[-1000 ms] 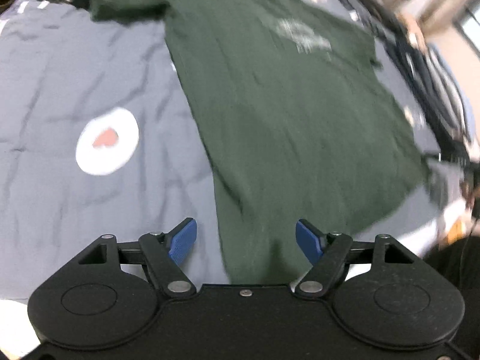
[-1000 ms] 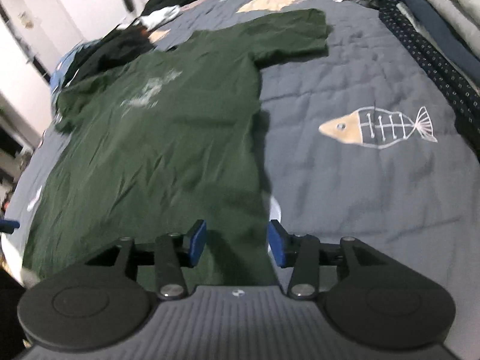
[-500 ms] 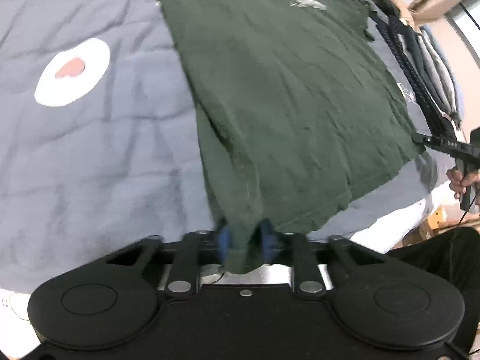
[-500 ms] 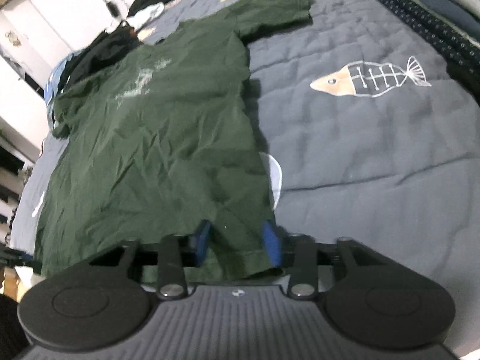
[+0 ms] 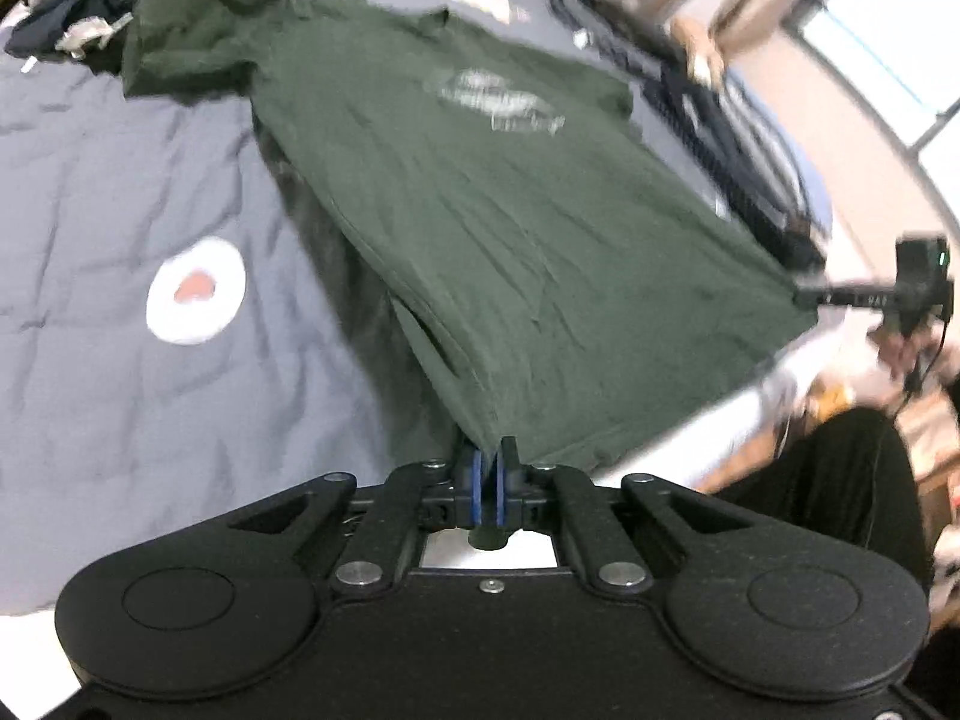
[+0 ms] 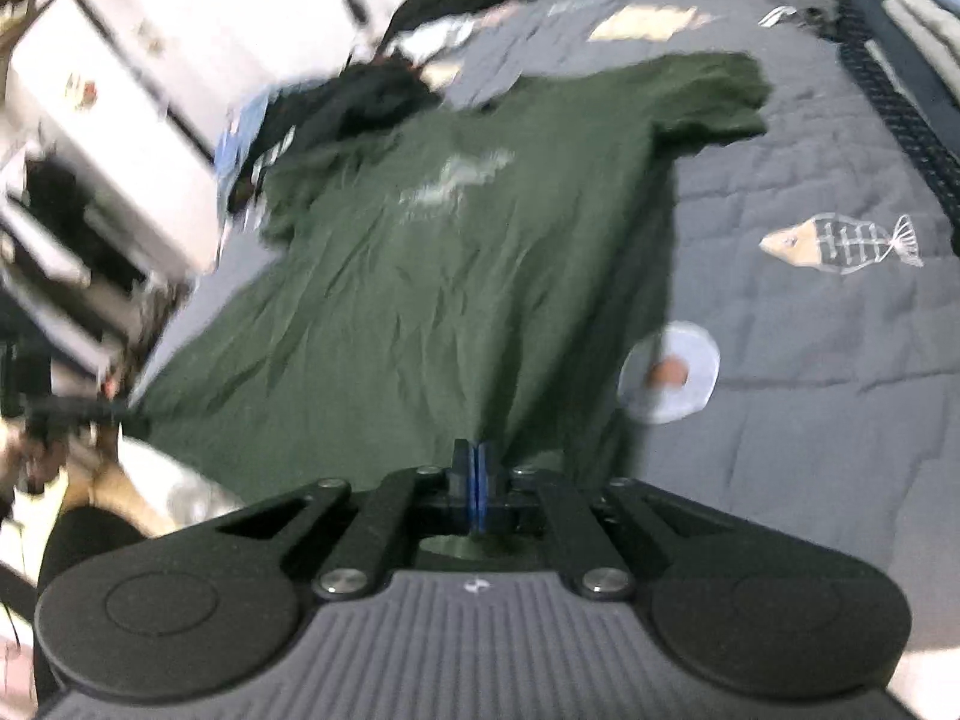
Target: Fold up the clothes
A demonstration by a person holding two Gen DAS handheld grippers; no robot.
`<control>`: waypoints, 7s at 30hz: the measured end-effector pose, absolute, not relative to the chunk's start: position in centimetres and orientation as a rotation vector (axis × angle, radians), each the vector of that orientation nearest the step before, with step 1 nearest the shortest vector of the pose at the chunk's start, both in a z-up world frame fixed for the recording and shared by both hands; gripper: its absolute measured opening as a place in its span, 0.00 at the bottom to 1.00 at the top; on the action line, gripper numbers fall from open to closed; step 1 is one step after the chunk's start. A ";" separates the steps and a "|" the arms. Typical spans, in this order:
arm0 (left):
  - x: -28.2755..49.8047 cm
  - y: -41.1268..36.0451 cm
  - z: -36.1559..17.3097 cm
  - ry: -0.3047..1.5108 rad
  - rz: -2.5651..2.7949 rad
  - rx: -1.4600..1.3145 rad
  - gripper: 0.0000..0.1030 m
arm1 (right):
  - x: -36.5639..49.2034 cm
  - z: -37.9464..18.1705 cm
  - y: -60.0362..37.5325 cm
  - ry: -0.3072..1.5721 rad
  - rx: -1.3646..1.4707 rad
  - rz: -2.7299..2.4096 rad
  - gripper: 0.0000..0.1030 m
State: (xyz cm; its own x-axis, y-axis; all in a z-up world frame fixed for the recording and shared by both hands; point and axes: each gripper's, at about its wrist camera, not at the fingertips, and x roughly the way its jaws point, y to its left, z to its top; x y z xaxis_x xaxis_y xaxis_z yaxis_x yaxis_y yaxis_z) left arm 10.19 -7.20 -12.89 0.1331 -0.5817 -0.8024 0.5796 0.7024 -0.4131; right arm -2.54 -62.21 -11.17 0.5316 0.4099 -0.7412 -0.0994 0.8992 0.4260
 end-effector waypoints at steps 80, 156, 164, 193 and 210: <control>35.1 -6.5 -21.0 0.663 0.031 -0.800 0.69 | 17.5 -18.5 -51.3 0.597 0.246 0.101 0.60; 30.7 -12.4 -16.3 0.760 -0.210 -0.646 0.60 | 35.2 -11.4 -45.2 0.627 0.317 0.368 0.72; 31.1 -12.8 -17.3 0.824 -0.210 -0.627 0.60 | 44.3 -14.6 -39.3 0.827 0.231 0.392 0.74; 30.7 -12.2 -16.8 0.776 -0.119 -0.608 0.30 | 49.5 -15.3 -32.2 0.821 0.030 0.486 0.14; 31.1 -14.7 -20.0 0.891 -0.388 -0.860 0.44 | 41.7 -13.0 -39.8 0.761 -0.025 0.334 0.59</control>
State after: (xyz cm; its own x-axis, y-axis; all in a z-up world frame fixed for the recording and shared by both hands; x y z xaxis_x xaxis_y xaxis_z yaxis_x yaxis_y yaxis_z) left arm 31.07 -14.73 -20.04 0.5904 -0.6201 -0.5167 -0.0444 0.6142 -0.7879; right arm 41.70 -39.83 -13.01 0.6745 0.2875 -0.6800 -0.3055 0.9472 0.0974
